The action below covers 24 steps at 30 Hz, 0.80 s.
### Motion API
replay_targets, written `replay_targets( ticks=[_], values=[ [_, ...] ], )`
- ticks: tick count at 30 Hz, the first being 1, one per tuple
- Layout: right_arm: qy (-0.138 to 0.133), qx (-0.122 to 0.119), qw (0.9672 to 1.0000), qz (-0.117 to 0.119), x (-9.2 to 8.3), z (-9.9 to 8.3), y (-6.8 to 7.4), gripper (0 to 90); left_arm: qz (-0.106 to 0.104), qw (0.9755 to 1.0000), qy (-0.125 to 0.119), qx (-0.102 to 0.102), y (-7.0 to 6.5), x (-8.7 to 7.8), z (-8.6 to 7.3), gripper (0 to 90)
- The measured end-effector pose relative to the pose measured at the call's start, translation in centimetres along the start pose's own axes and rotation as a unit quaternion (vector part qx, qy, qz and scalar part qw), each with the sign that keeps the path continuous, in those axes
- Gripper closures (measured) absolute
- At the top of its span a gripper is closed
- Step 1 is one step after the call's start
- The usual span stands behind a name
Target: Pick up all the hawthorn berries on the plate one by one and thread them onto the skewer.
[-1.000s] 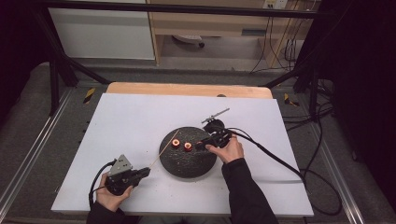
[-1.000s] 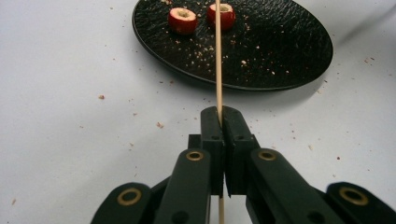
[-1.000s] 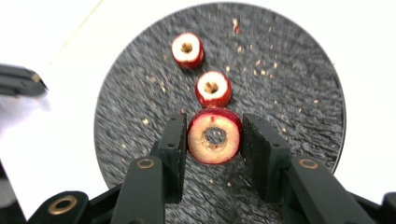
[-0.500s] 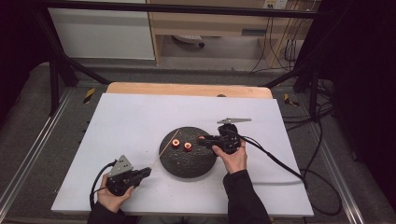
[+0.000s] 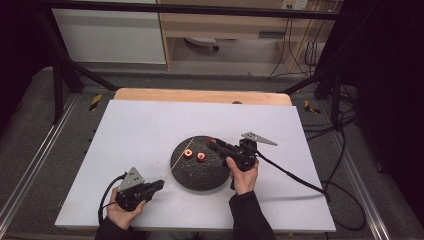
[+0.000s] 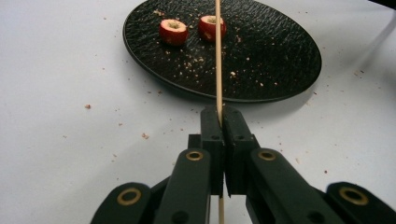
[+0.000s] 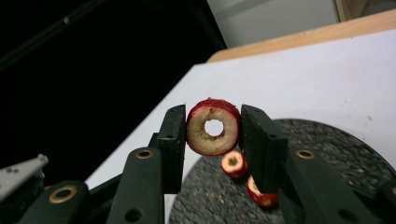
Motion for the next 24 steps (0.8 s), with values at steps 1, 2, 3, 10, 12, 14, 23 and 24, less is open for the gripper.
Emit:
replay_targets(
  ticks=[1, 2, 3, 10, 12, 14, 23, 24],
  values=[
    [-0.01, 0.003, 0.9999, 0.003, 0.1, 0.1, 0.1, 62.5, 0.0, 1.0, -0.001, -0.001, 0.0, 0.0, 0.0, 87.9],
    [-0.018, 0.008, 0.9998, 0.006, 0.2, 0.3, 0.2, 62.6, 0.0, 1.0, -0.002, -0.001, 0.0, 0.0, 0.0, 87.9],
    [-0.028, 0.011, 0.9995, 0.008, 0.3, 0.4, 0.2, 62.6, 0.001, 1.0, -0.004, -0.001, 0.0, 0.0, 0.1, 87.9],
    [-0.084, 0.032, 0.9959, 0.012, 0.7, 1.4, 0.2, 62.7, 0.002, 0.9999, -0.013, 0.0, -0.3, 0.1, 0.3, 88.0],
    [-0.101, 0.04, 0.994, 0.012, 0.9, 1.7, 0.3, 62.6, 0.003, 0.9999, -0.016, 0.0, -0.5, 0.2, 0.4, 87.9],
    [-0.118, 0.046, 0.9919, 0.016, 1.0, 1.9, 0.3, 62.6, 0.002, 0.9998, -0.019, 0.0, -0.6, 0.3, 0.5, 87.9],
    [-0.153, 0.07, 0.9856, 0.02, 1.6, 2.1, 0.1, 62.7, -0.003, 0.9996, -0.027, 0.006, -1.6, 0.8, 0.8, 87.9],
    [-0.155, 0.072, 0.9851, 0.021, 1.6, 2.1, 0.2, 62.7, -0.004, 0.9996, -0.027, 0.006, -1.7, 0.8, 0.8, 87.9]
  ],
)
Point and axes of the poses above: each handheld gripper's, and its own axes: x roughly forward along the jaws, z roughly out of its top, y roughly to its left, the point moved 10 cm from there along x, roughly forward along the jaws, and after that the axes turned 2 degrees about -y, right-handed, at the moved point
